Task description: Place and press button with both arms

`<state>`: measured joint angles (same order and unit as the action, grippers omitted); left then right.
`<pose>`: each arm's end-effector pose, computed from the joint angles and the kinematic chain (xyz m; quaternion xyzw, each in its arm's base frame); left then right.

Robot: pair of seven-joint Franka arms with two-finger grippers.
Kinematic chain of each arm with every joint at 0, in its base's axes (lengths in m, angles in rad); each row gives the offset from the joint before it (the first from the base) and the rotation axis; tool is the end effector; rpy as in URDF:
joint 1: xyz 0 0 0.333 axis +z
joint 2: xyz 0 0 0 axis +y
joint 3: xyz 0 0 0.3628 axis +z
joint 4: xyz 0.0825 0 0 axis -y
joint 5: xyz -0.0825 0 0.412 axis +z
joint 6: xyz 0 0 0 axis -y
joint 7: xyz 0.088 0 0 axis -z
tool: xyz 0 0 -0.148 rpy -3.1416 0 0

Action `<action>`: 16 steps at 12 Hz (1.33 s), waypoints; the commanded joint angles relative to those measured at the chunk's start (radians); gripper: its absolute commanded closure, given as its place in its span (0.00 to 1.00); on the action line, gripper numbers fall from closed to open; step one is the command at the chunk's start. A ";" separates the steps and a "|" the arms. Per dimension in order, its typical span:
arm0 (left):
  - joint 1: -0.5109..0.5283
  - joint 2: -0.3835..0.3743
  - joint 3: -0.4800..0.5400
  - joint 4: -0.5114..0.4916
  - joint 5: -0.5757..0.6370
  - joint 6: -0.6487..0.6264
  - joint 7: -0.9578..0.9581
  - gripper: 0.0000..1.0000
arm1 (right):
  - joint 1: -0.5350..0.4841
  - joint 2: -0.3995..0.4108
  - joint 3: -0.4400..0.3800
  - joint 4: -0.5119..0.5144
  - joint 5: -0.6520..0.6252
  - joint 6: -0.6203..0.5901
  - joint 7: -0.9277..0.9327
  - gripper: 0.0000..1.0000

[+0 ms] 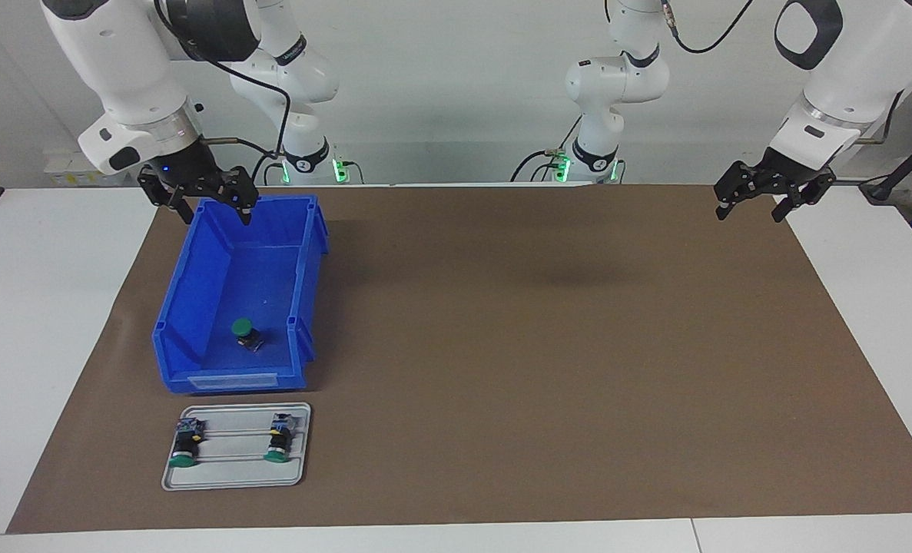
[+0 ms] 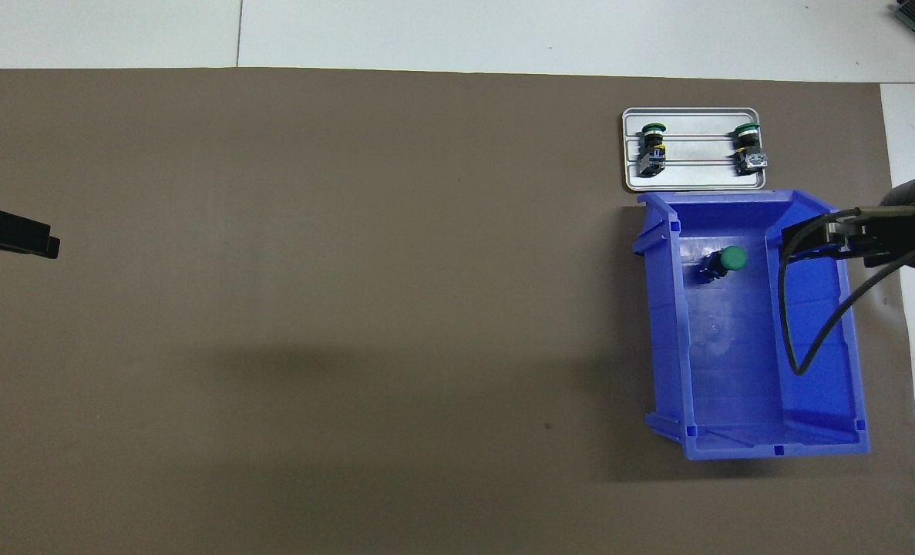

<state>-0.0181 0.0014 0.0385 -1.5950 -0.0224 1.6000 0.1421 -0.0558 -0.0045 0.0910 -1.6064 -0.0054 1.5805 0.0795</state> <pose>0.5855 0.0087 0.6200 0.9981 -0.0605 0.0027 0.0110 0.5797 0.0197 0.6160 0.9997 -0.0221 -0.0105 0.0035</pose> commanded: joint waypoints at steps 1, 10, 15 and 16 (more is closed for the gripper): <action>0.007 -0.027 -0.008 -0.033 0.016 0.014 -0.010 0.00 | -0.015 -0.005 0.004 0.008 0.060 -0.013 -0.066 0.01; 0.007 -0.027 -0.008 -0.033 0.018 0.014 -0.010 0.00 | -0.030 -0.003 -0.011 0.010 0.062 0.042 -0.040 0.01; 0.007 -0.027 -0.008 -0.033 0.018 0.014 -0.010 0.00 | -0.021 -0.006 -0.010 0.008 0.004 0.039 0.018 0.01; 0.007 -0.027 -0.008 -0.033 0.018 0.014 -0.010 0.00 | -0.018 -0.006 -0.010 0.008 -0.005 0.041 0.035 0.01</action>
<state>-0.0181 0.0014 0.0385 -1.5950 -0.0224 1.6000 0.1420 -0.0721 -0.0048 0.0743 -1.5985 0.0123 1.6142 0.0741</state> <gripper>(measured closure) 0.000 0.004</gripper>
